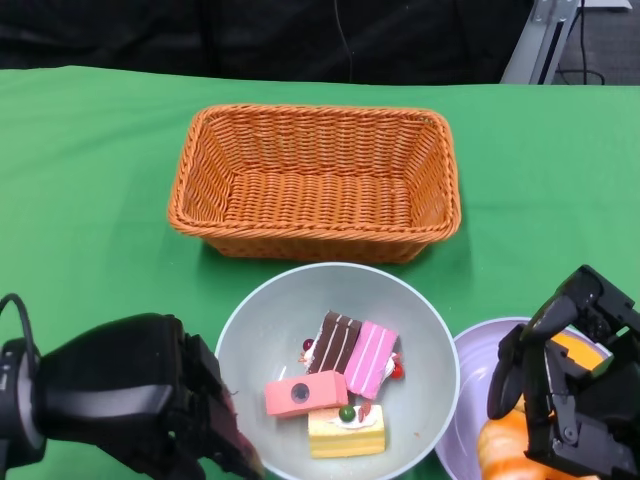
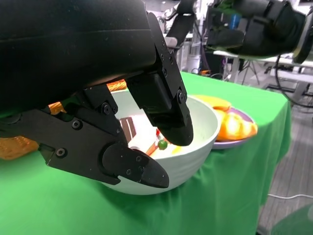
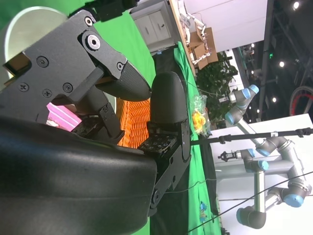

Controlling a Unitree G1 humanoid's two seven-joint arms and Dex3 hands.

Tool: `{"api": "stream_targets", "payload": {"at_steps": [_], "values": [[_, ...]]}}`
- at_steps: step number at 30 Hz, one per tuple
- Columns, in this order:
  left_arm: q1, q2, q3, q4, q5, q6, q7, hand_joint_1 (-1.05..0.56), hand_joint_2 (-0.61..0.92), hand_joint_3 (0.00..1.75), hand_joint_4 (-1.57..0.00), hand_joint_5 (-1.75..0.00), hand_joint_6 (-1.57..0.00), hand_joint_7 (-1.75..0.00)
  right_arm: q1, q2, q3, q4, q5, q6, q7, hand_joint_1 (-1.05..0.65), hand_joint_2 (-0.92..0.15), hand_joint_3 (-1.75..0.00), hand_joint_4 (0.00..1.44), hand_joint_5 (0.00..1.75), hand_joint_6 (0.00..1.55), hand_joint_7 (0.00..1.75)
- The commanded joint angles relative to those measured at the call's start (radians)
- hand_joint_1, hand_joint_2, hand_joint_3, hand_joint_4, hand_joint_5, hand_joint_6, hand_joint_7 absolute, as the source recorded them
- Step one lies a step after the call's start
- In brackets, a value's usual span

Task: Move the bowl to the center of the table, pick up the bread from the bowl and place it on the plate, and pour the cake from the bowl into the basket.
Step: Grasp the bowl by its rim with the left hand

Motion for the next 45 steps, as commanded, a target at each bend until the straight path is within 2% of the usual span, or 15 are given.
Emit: {"api": "stream_targets", "payload": {"at_steps": [1, 6, 12, 19, 25, 36, 45], "values": [[0.009, 0.002, 0.022, -0.012, 0.041, 0.018, 0.053, -0.46, 0.84, 0.00, -1.14, 0.00, -0.99, 0.00, 0.006, 0.000, -0.001, -0.018, 0.000, 0.006, -0.011, -0.14, -0.48, -1.36, 0.77, 1.75, 0.60, 1.65], [0.005, 0.017, 0.008, -0.005, 0.060, 0.022, 0.112, -0.46, 0.87, 0.01, -1.16, -0.01, -1.01, -0.01, 0.008, -0.001, 0.001, -0.022, 0.001, 0.013, -0.017, -0.13, -0.50, -1.35, 0.77, 1.75, 0.60, 1.63], [-0.003, 0.039, 0.018, 0.008, 0.032, -0.020, 0.182, -0.49, 0.86, 0.01, -1.27, -0.07, -1.14, -0.06, 0.001, -0.008, -0.005, -0.010, 0.013, 0.023, -0.010, -0.13, -0.56, -1.25, 0.75, 1.75, 0.60, 1.61], [0.016, 0.054, 0.016, -0.054, 0.146, 0.080, 0.191, -0.51, 0.85, 0.00, -1.14, -0.01, -1.04, 0.00, 0.002, -0.005, -0.001, -0.010, 0.009, 0.027, -0.017, -0.13, -0.58, -1.19, 0.74, 1.75, 0.60, 1.59], [0.017, 0.035, -0.010, -0.064, 0.273, 0.173, 0.284, -0.50, 0.85, 0.00, -1.09, 0.00, -1.00, 0.00, -0.001, -0.002, 0.004, -0.010, 0.010, 0.033, -0.019, -0.13, -0.59, -1.17, 0.75, 1.75, 0.60, 1.59], [-0.034, 0.083, -0.168, -0.010, 0.485, 0.302, 0.545, -0.50, 0.89, 0.01, -1.02, 0.00, -0.93, 0.00, -0.002, 0.001, 0.011, -0.011, -0.007, 0.028, -0.019, -0.14, -0.58, -1.16, 0.76, 1.75, 0.61, 1.59], [-0.078, 0.124, -0.322, 0.014, 0.560, 0.373, 0.671, -0.51, 0.91, 0.01, -1.02, 0.00, -0.94, 0.00, 0.003, 0.009, 0.015, -0.015, -0.013, 0.027, -0.027, -0.13, -0.58, -1.18, 0.76, 1.75, 0.61, 1.59]]}}
